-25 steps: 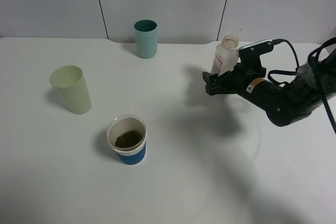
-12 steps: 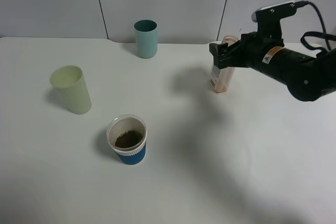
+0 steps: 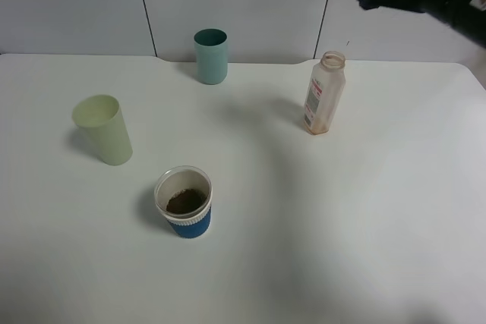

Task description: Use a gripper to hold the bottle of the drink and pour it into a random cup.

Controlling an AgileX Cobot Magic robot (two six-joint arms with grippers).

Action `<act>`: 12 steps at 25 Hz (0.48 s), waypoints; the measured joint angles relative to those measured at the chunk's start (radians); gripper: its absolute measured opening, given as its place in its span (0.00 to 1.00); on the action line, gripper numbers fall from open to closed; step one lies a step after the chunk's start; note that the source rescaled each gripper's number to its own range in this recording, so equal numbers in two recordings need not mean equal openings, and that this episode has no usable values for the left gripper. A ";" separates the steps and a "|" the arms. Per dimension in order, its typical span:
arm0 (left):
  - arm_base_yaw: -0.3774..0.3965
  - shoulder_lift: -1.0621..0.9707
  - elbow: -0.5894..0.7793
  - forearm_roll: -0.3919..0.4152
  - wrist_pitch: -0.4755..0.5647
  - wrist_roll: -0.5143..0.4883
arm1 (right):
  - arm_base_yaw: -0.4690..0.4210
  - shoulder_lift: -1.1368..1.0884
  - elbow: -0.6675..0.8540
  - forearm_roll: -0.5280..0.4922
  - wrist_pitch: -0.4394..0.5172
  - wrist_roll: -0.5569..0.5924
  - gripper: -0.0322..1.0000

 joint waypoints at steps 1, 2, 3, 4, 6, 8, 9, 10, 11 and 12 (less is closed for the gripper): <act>0.000 0.000 0.000 0.000 0.000 0.000 | -0.007 -0.033 0.000 0.000 0.024 -0.021 0.74; 0.000 0.000 0.000 0.000 0.000 0.000 | -0.014 -0.072 0.000 0.000 0.057 -0.052 0.74; 0.000 0.000 0.000 0.000 0.000 0.000 | -0.021 -0.108 0.000 0.000 0.094 -0.081 0.74; 0.000 0.000 0.000 0.000 0.000 0.000 | -0.030 -0.144 0.000 0.000 0.126 -0.120 0.74; 0.000 0.000 0.000 0.000 0.000 0.000 | -0.047 -0.207 0.000 0.000 0.194 -0.173 0.74; 0.000 0.000 0.000 0.000 0.000 0.000 | -0.066 -0.267 0.000 0.001 0.240 -0.177 0.74; 0.000 0.000 0.000 0.000 0.000 0.000 | -0.078 -0.300 0.000 0.005 0.259 -0.157 0.74; 0.000 0.000 0.000 0.000 0.000 0.000 | -0.091 -0.334 0.000 0.008 0.277 -0.132 0.74; 0.000 0.000 0.000 0.000 0.000 0.000 | -0.108 -0.367 0.000 0.014 0.291 -0.094 0.74; 0.000 0.000 0.000 0.000 0.000 0.000 | -0.128 -0.395 0.000 0.018 0.310 -0.055 0.74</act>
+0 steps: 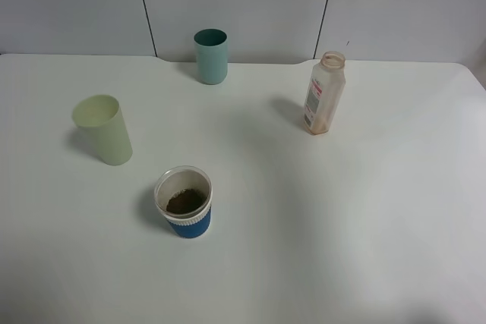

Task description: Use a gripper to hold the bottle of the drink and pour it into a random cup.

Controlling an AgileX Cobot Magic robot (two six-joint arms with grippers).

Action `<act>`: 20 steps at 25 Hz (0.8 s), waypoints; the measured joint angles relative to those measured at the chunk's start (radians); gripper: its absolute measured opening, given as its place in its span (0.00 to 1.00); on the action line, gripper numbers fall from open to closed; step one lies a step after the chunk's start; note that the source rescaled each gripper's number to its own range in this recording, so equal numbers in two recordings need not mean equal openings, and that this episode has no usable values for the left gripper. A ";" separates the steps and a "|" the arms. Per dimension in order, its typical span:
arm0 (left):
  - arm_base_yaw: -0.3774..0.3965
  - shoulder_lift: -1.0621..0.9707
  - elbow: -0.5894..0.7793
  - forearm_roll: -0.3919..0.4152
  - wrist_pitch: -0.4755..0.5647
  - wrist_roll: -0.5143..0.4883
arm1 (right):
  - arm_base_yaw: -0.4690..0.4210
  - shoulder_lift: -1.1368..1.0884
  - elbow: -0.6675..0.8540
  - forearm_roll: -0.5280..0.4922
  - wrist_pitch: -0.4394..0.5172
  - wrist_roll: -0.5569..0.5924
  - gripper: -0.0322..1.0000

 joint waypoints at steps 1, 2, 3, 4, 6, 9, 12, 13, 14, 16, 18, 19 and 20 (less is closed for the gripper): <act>0.000 0.000 0.000 0.000 0.000 0.000 | -0.022 -0.033 0.000 0.001 0.024 0.032 0.74; 0.000 0.000 0.000 0.000 0.000 0.000 | -0.041 -0.065 0.000 0.001 0.048 0.049 0.74; 0.000 0.000 0.000 0.000 0.000 0.000 | -0.062 -0.096 0.000 0.001 0.081 0.060 0.74; 0.000 0.000 0.000 0.000 0.000 0.000 | -0.080 -0.120 0.000 -0.001 0.115 0.065 0.74; 0.000 0.000 0.000 0.000 0.000 0.000 | -0.103 -0.176 0.000 -0.011 0.181 0.068 0.74; 0.000 0.000 0.000 0.000 0.000 0.000 | -0.113 -0.252 0.000 -0.016 0.284 0.072 0.74; 0.000 0.000 0.000 0.000 0.000 0.000 | -0.113 -0.331 0.000 -0.020 0.394 0.073 0.74; 0.000 0.000 0.000 0.000 0.000 0.000 | -0.113 -0.363 0.000 -0.020 0.422 0.073 0.74; 0.000 0.000 0.000 0.000 0.000 0.000 | -0.113 -0.389 0.000 -0.020 0.455 0.072 0.74; 0.000 0.000 0.000 0.000 0.000 0.000 | -0.113 -0.454 0.000 -0.020 0.519 0.072 0.74; 0.000 0.000 0.000 0.000 0.000 0.000 | -0.113 -0.512 0.000 -0.020 0.584 0.072 0.74; 0.000 0.000 0.000 0.000 0.000 0.000 | -0.113 -0.541 0.000 -0.020 0.617 0.072 0.74; 0.000 0.000 0.000 0.000 0.000 0.000 | -0.113 -0.567 0.000 -0.020 0.648 0.072 0.74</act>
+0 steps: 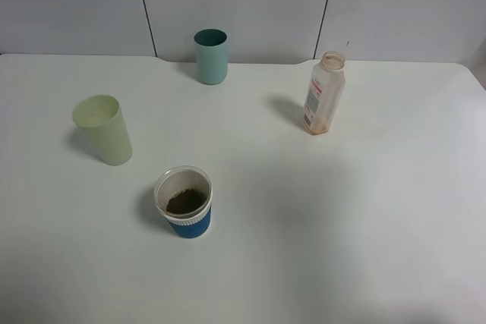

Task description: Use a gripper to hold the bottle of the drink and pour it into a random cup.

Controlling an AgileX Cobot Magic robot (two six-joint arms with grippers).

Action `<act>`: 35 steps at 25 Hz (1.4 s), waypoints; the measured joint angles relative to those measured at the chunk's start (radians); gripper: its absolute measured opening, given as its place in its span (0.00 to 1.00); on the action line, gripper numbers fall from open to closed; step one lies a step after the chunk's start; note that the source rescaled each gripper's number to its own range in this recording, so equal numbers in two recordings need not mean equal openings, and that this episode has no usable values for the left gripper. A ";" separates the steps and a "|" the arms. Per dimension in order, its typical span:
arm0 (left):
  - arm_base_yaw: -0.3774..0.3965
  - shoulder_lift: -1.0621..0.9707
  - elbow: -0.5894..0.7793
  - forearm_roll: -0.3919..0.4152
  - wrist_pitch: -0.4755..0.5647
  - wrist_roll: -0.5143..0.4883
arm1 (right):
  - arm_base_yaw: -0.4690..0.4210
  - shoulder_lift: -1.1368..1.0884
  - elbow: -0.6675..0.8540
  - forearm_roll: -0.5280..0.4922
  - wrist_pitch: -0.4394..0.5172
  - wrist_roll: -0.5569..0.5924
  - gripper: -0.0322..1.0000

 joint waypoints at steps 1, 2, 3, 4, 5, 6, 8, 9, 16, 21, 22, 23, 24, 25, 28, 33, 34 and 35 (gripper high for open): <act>0.000 0.000 0.000 0.000 0.000 0.000 | 0.000 -0.025 0.000 -0.001 0.040 0.000 0.74; 0.000 0.000 0.000 0.000 0.000 0.000 | 0.000 -0.043 0.000 -0.005 0.084 0.000 0.74; 0.000 0.000 0.000 0.000 0.000 0.000 | 0.000 -0.062 0.000 -0.012 0.132 0.000 0.74; 0.000 0.000 0.000 0.000 0.000 0.000 | 0.000 -0.080 0.000 -0.021 0.178 0.000 0.74; 0.000 0.000 0.000 0.000 0.000 0.000 | 0.000 -0.093 0.000 -0.028 0.236 0.000 0.74; 0.000 0.000 0.000 0.000 0.000 0.000 | 0.000 -0.108 0.000 -0.030 0.294 0.000 0.74; 0.000 0.000 0.000 0.000 0.000 0.000 | 0.000 -0.132 -0.001 -0.031 0.396 0.000 0.74; 0.000 0.000 0.000 0.000 0.000 0.000 | 0.000 -0.140 -0.001 -0.031 0.451 0.000 0.74; 0.000 0.000 0.000 0.000 0.000 0.000 | 0.000 -0.228 -0.001 -0.035 0.703 -0.006 0.74; 0.000 0.000 0.000 0.000 0.000 0.000 | 0.000 -0.296 0.021 -0.037 0.800 -0.043 0.74; 0.000 0.000 0.000 0.000 0.000 0.000 | 0.000 -0.296 0.030 -0.035 0.816 -0.043 0.74; 0.000 0.000 0.000 0.000 0.000 0.000 | 0.000 -0.296 0.043 -0.030 0.829 -0.043 0.74; 0.000 0.000 0.000 0.000 0.000 0.000 | 0.000 -0.297 0.057 -0.023 0.836 -0.045 0.74; 0.000 0.000 0.000 0.000 0.000 0.000 | 0.000 -0.297 0.070 -0.012 0.837 -0.046 0.74; 0.000 0.000 0.000 0.000 0.000 0.000 | 0.000 -0.297 0.099 0.009 0.835 -0.052 0.74; 0.000 0.000 0.000 0.000 0.000 0.000 | 0.000 -0.297 0.124 0.033 0.772 -0.061 0.74; 0.000 0.000 0.000 0.000 0.000 0.000 | 0.000 -0.297 0.127 0.038 0.763 -0.061 0.74; 0.000 0.000 0.000 0.000 0.000 0.000 | 0.000 -0.297 0.129 0.038 0.763 -0.060 0.74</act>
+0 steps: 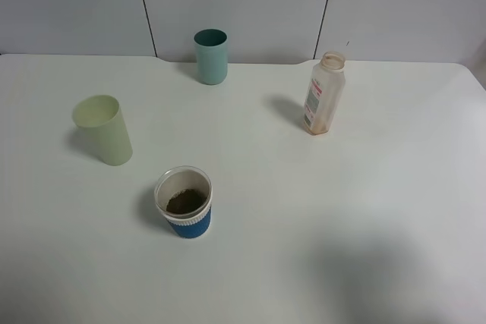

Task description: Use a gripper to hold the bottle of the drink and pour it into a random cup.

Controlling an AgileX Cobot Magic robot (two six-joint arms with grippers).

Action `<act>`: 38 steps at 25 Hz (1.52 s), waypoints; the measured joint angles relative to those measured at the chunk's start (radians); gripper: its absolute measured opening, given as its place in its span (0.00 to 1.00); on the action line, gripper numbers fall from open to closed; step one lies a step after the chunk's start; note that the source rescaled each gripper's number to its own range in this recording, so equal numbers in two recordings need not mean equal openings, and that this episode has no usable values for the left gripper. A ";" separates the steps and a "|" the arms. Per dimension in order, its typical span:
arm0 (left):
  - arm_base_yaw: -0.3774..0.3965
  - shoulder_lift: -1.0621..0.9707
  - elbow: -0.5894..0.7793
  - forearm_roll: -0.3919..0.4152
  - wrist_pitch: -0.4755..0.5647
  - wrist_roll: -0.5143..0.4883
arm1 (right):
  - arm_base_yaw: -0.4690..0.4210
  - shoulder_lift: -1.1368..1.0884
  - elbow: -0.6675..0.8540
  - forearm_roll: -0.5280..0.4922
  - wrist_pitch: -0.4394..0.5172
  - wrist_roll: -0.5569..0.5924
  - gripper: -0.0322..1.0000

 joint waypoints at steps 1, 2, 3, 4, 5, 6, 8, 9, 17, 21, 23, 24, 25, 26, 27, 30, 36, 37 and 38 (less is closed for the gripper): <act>0.000 0.000 0.000 0.000 0.000 0.000 | 0.000 0.000 0.000 0.000 -0.001 0.002 0.74; 0.000 0.000 0.000 0.000 0.000 0.000 | 0.000 0.000 0.000 0.000 -0.002 0.002 0.74; 0.000 0.000 0.000 0.000 0.000 0.000 | 0.000 0.000 0.000 0.000 -0.002 0.002 0.74; 0.000 0.000 0.000 0.000 0.000 0.000 | 0.000 0.000 0.000 0.000 -0.002 0.003 0.74; 0.000 0.000 0.000 0.000 0.000 0.000 | 0.000 0.000 0.000 0.000 -0.002 0.004 0.74; 0.000 0.000 0.000 0.000 0.000 0.000 | 0.000 0.000 0.000 0.000 -0.002 0.005 0.74; 0.000 0.000 0.000 0.000 0.000 0.000 | 0.000 0.000 0.001 0.000 -0.002 0.006 0.74; 0.000 0.000 0.000 0.000 0.000 0.000 | 0.000 0.000 0.001 0.000 -0.002 0.006 0.74; 0.000 0.000 0.000 0.000 0.000 0.000 | 0.000 0.000 0.001 0.000 -0.003 0.006 0.74; 0.000 0.000 0.000 0.000 0.000 0.000 | 0.000 0.000 0.001 0.000 -0.003 0.006 0.74; 0.000 0.000 0.000 0.000 0.000 0.000 | 0.000 0.000 0.001 0.000 -0.003 0.006 0.74; 0.000 0.000 0.000 0.000 0.000 0.000 | 0.000 0.000 0.001 0.000 -0.003 0.006 0.74; 0.000 0.000 0.000 0.000 0.000 0.000 | 0.000 0.000 0.001 0.000 -0.003 0.006 0.74; 0.000 0.000 0.000 0.000 0.000 0.000 | 0.000 0.000 0.001 0.000 -0.003 0.006 0.74; 0.000 0.000 0.000 0.000 0.000 0.000 | 0.000 0.000 0.001 0.000 -0.003 0.006 0.74; 0.000 0.000 0.000 -0.001 0.000 0.000 | 0.000 0.000 0.001 0.000 -0.003 0.006 0.74; 0.000 0.000 0.000 -0.001 0.000 0.000 | -0.005 0.000 0.001 0.000 -0.003 0.007 0.74; 0.000 0.000 0.000 -0.001 0.000 0.000 | -0.007 0.000 0.001 0.000 -0.003 0.007 0.74; 0.000 0.000 0.000 -0.001 0.000 0.000 | -0.014 0.000 0.001 0.000 -0.003 0.007 0.74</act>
